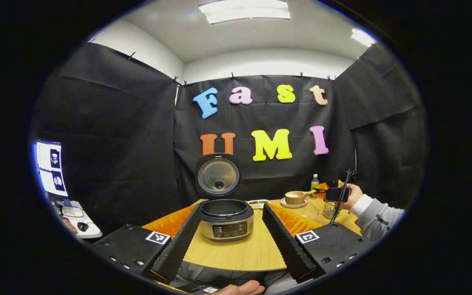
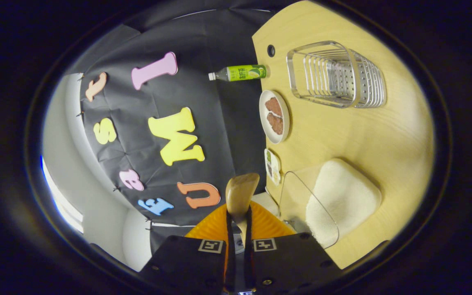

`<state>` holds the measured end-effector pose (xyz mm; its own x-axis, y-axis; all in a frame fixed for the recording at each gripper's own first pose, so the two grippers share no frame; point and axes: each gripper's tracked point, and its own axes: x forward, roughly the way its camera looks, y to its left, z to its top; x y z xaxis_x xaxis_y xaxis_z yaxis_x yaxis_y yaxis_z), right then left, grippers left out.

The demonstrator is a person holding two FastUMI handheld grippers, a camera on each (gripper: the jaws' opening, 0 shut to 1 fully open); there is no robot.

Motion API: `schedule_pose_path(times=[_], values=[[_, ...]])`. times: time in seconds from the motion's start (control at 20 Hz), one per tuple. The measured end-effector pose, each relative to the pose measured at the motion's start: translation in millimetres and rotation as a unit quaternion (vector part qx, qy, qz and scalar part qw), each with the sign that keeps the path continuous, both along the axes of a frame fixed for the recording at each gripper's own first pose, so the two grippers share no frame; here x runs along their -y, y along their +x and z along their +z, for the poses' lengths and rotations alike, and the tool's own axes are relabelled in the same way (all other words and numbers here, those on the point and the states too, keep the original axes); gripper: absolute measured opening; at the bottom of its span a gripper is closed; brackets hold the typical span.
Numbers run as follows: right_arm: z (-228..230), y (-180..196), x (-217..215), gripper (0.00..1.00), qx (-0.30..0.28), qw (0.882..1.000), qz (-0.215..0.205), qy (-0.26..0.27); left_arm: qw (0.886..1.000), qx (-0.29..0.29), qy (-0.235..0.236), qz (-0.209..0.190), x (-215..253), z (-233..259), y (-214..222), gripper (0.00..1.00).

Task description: Close the left gripper, press the button to open the rice cooker; take a wooden spoon from the chopstick holder with the right hand, scoop a spoonful of rice and pour it into the rice cooker, then put the wooden spoon back into the chopstick holder.

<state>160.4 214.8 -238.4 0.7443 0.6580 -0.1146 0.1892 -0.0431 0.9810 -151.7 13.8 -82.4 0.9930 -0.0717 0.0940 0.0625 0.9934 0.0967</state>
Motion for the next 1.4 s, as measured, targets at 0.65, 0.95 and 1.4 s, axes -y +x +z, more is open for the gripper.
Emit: schedule_pose_path(times=[0.65, 0.95, 1.4], values=[[68.5, -22.4, -138.2, 0.13, 0.057, 0.993, 0.055, -0.082, 0.999, -0.014, -0.016, 0.038, -59.5, 0.5, -15.2, 0.96], [72.9, -36.3, -200.2, 0.13, 0.091, 0.976, 0.083, -0.178, 0.998, -0.020, -0.005, 0.052, -80.1, -7.9, -21.1, 0.96], [61.7, -47.3, -265.1, 0.13, 0.134, 0.944, 0.117, -0.280, 0.997, -0.038, 0.002, 0.067, -96.2, -26.5, -19.8, 0.96]])
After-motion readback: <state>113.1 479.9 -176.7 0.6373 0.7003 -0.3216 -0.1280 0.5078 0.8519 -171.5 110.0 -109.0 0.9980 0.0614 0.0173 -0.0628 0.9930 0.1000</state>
